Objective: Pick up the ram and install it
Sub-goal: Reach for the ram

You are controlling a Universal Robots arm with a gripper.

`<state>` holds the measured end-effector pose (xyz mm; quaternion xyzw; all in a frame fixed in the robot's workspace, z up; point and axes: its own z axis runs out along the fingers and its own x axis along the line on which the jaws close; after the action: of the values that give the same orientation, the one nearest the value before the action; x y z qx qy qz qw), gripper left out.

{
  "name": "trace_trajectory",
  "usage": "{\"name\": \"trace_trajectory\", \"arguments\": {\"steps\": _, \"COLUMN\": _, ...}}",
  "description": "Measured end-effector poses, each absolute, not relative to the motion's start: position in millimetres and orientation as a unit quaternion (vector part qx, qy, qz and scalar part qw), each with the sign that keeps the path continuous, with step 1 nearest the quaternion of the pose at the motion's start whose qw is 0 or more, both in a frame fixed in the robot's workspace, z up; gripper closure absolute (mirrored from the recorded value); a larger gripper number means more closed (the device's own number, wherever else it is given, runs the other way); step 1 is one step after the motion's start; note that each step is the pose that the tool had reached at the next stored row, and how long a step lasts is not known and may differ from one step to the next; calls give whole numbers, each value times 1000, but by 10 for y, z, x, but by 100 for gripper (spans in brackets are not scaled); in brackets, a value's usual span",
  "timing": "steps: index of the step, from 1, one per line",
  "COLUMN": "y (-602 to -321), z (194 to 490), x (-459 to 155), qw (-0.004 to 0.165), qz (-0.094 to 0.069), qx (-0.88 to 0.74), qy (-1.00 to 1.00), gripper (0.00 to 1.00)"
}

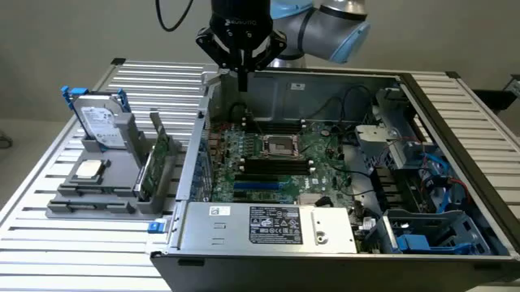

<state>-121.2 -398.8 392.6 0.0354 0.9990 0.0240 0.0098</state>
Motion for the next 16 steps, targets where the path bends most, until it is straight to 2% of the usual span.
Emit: {"name": "trace_trajectory", "arguments": {"steps": 16, "y": -3988, "z": 3927, "x": -1275, "qw": 10, "qz": 24, "qx": 35, "qy": 999, "gripper": 89}}
